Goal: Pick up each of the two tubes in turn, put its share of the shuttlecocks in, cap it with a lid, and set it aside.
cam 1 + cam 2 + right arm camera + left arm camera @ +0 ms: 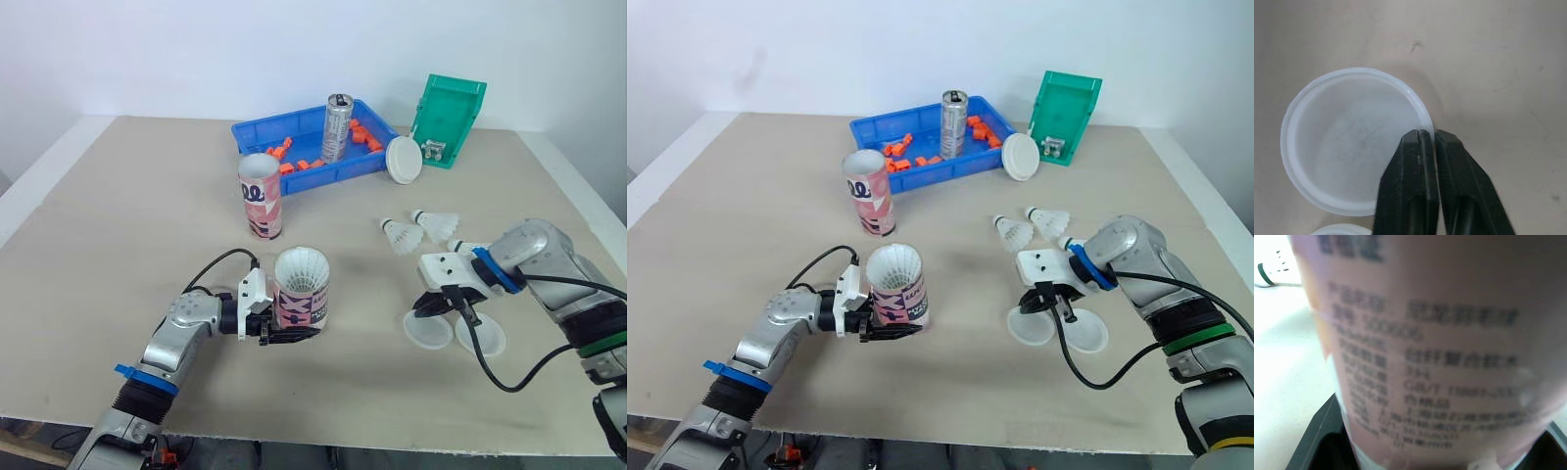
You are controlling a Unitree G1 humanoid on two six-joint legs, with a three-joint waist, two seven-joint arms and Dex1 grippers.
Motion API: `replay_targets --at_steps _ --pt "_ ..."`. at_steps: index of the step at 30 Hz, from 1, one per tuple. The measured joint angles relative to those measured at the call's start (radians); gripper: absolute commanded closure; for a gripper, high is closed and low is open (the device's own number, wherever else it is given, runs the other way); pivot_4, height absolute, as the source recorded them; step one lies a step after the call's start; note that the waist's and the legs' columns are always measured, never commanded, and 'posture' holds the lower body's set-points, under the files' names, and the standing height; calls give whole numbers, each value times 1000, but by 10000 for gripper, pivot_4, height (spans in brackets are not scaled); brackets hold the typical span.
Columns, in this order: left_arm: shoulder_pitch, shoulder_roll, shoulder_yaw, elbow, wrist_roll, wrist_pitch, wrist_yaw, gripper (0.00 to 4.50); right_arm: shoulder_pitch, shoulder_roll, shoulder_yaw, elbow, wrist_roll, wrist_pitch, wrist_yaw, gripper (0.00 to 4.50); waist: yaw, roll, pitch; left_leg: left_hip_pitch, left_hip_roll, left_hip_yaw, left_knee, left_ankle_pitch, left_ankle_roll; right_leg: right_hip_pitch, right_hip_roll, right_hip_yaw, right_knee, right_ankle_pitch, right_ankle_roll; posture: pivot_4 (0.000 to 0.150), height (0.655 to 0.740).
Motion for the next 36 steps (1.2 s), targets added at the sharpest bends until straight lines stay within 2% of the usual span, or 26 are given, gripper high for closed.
replay_targets --at_steps 4,10,16,23,31,36 --pt "-26 1 0 35 0 0 -19 16566 -4 9 -2 -4 9 6 0 42348 -1 0 0 1 0 0 0 0 0 0 0 0 0 0 -4 1500 7400" --pt "-64 1 -2 82 0 -1 -61 16566 -27 15 -48 -179 135 129 2 42348 0 2 0 0 0 0 0 0 0 0 0 1 0 1 0 1500 7400" --pt "-97 7 -13 121 1 -8 -101 16566 -213 92 -119 -337 299 292 1 42348 0 3 -1 0 0 -1 0 0 0 0 1 0 0 -1 -4 1500 7400" --pt "-144 29 -31 172 4 -38 -145 16566 -470 253 -118 -284 345 296 -1 42348 -3 4 -2 0 2 0 -1 0 0 -2 2 0 1 0 -5 1500 7400" --pt "-176 48 -67 201 31 -110 -171 16566 -558 355 -54 -180 329 209 3 42348 -3 5 -2 0 3 0 -2 0 0 -3 3 0 1 2 -5 1500 7400" --pt "-178 54 -71 203 32 -117 -170 16566 -561 355 23 -155 305 132 4 42348 -3 5 -3 1 5 0 -2 0 0 -3 5 0 1 0 -9 1500 7400"
